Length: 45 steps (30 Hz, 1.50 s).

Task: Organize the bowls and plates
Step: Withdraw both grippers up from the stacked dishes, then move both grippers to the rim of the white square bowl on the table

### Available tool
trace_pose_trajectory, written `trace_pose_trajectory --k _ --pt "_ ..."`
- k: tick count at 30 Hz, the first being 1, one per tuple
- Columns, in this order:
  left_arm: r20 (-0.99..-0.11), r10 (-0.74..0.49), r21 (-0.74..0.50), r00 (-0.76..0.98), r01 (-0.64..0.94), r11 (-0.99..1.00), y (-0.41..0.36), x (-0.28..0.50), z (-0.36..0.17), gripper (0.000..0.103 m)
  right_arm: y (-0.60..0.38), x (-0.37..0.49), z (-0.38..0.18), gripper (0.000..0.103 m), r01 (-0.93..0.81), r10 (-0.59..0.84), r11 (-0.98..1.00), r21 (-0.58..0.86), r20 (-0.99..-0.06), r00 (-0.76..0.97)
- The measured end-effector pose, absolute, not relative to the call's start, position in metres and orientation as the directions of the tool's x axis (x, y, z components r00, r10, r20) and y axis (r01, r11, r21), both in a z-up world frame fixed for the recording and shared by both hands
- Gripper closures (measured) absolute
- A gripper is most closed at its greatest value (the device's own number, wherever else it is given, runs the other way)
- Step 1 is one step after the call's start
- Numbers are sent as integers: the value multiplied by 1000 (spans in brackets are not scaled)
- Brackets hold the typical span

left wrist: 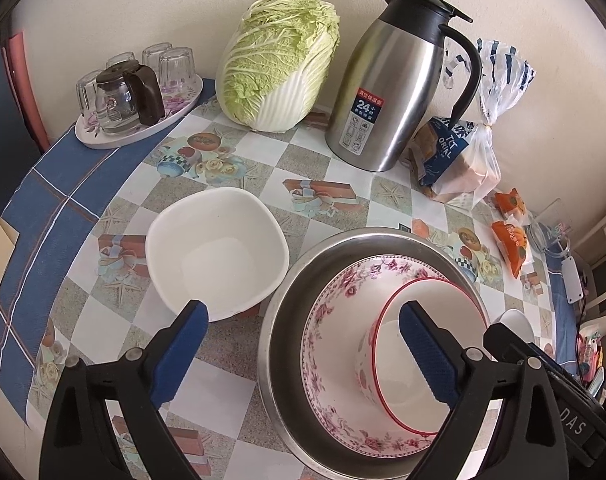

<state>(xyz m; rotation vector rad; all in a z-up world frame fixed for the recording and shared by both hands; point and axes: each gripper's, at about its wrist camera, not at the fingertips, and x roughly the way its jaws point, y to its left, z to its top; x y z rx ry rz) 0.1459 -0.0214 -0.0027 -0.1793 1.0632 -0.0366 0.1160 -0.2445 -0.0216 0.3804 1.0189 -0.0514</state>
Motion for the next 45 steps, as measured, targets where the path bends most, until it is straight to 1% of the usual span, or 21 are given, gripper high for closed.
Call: trace_pose_trajectory --k 2,4,14,19,28,33,40,45 --pt "-868 -113 -160 484 -57 985 -21 147 -4 6 -244 116 -22 4 216 136 933 288 -837 531" --pt "-869 -111 -158 482 -58 986 -20 147 -4 6 -244 116 -21 0 214 136 933 288 -835 533" --pt "-865 -96 -150 492 -70 986 -17 147 -3 6 -245 115 -21 0 214 120 938 272 -836 536" --pt "-855 -80 -159 512 -111 981 -3 146 2 6 -231 115 -14 0 183 120 948 259 -827 549" --pt "-861 3 -129 508 -223 966 39 152 0 6 -207 116 -7 0 142 130 957 254 -811 571" --pt "-855 30 -110 518 -236 965 54 155 1 6 -195 117 -3 0 121 147 957 265 -798 585" --pt "-852 -1 -162 523 -261 952 74 158 -4 6 -184 120 3 0 101 164 957 272 -794 586" --pt "-842 -8 -205 539 -307 929 95 159 -9 6 -172 133 10 0 77 184 958 274 -803 566"
